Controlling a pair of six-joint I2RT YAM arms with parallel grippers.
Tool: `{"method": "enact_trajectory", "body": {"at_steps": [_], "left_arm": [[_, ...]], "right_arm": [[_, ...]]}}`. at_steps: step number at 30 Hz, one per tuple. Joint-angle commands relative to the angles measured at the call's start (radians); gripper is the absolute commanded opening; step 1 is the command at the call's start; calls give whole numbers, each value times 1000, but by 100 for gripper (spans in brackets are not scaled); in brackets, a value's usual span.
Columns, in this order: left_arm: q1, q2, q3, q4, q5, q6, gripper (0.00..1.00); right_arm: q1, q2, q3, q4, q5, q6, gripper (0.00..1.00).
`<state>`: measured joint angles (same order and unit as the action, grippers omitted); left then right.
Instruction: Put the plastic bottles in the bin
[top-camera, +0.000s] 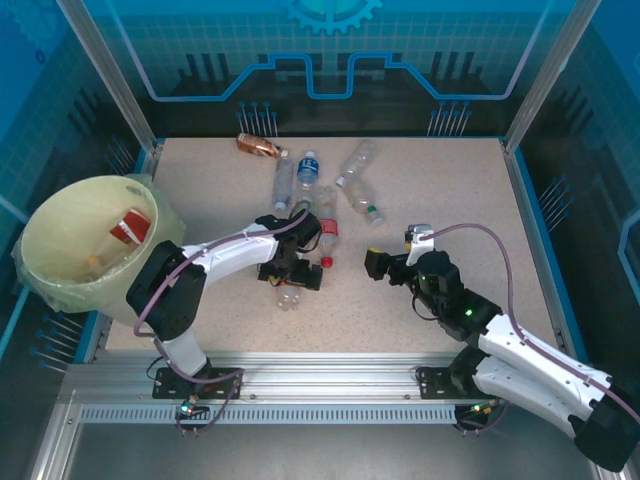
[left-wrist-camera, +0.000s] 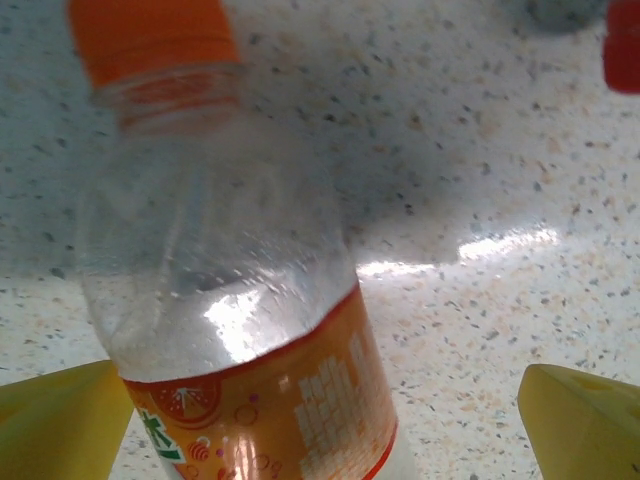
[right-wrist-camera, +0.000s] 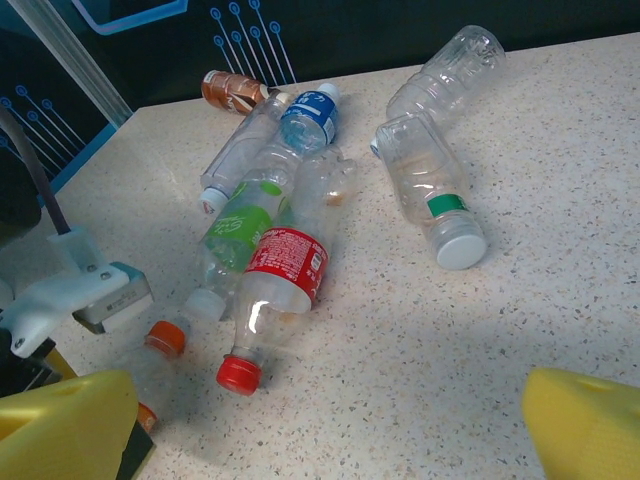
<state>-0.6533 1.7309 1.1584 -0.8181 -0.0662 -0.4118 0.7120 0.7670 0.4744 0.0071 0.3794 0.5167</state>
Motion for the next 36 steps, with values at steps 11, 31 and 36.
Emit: {"method": "enact_trajectory", "body": {"at_steps": [11,31,36], "left_arm": [[-15,64,-39,62,-102,-128,90],[-2,-27,-206,218,-98,-210,64],[0,-64,-219,243,-101,-197,58]], "right_arm": [[-16,-7,-5,-9,11,8,100],[-17,55,27,32,-80,-60,100],[-17,91,46,60,-141,-91,100]]}}
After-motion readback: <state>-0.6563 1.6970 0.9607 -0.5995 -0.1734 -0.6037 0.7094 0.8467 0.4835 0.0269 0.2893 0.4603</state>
